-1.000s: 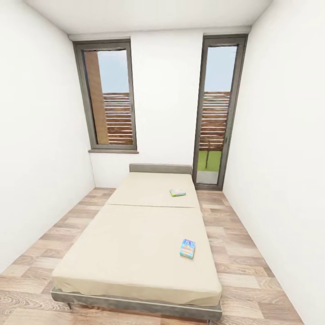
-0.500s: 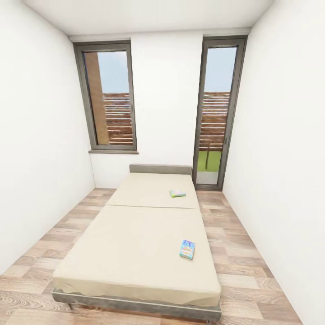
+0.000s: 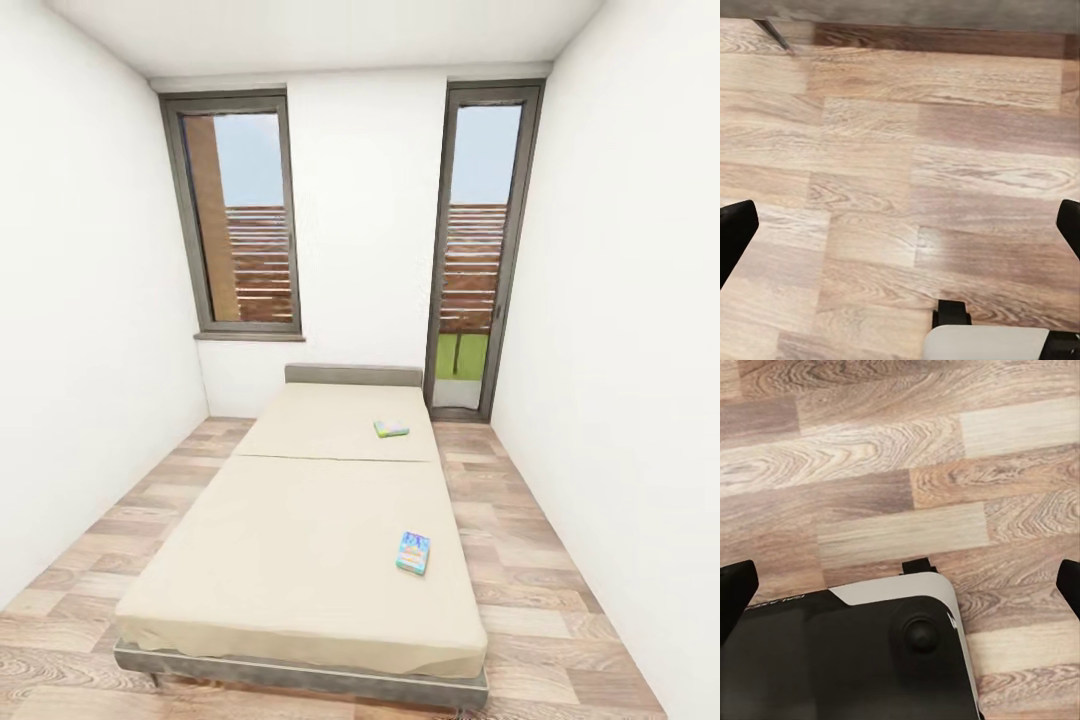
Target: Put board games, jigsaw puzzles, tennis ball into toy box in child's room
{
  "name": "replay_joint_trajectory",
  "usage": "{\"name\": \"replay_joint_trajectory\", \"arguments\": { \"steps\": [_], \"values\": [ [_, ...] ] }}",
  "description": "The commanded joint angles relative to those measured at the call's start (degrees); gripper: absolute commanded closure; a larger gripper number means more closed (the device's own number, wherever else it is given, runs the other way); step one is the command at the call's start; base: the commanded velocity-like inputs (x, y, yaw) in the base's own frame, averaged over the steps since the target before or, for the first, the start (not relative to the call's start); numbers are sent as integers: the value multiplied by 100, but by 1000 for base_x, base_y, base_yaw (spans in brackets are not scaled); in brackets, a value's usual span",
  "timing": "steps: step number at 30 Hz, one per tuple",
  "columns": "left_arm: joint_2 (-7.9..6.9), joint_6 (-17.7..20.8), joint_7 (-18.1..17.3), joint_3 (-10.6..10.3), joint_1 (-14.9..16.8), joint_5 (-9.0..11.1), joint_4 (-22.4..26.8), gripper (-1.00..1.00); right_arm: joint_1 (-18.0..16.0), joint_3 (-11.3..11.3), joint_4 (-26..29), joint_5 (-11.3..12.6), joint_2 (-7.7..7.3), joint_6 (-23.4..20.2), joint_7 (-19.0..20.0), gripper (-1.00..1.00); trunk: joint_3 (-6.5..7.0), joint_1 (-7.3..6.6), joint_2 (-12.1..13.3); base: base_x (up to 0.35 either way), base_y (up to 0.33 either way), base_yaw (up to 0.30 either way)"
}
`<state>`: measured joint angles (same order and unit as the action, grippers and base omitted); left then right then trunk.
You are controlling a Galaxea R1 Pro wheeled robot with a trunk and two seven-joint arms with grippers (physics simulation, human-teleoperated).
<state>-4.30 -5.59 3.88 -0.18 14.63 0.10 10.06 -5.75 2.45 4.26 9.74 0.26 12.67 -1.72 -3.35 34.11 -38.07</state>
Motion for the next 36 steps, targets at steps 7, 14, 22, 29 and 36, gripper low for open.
{"name": "replay_joint_trajectory", "arguments": {
  "steps": [7, 14, 22, 29, 36],
  "values": [
    [6, -25, 16, -6, 4, -15, -4, -100, -5, 26, -4, 26, 1, -5, -4, -100, -55, 2, -9, 0, 0, -158],
    [8, -31, 20, -8, 4, -29, -4, -100, -5, 27, -4, 24, 2, -9, -4, -100, -73, 2, -9, 0, 0, -66],
    [2, -38, 22, -22, 4, -43, -4, -100, -5, 17, -4, 16, 8, 23, -4, -100, -76, 2, -9, 0, 0, -44],
    [-5, -48, 19, -27, 4, -50, -4, -100, -5, 8, -4, -21, 9, 48, -4, -100, -76, 2, -9, 30, 0, -181],
    [-11, -49, 17, -33, 4, -46, -3, -100, -5, 2, -4, -40, 9, 51, -4, -100, -76, 2, -9, 138, 0, -265]
  ]
}}
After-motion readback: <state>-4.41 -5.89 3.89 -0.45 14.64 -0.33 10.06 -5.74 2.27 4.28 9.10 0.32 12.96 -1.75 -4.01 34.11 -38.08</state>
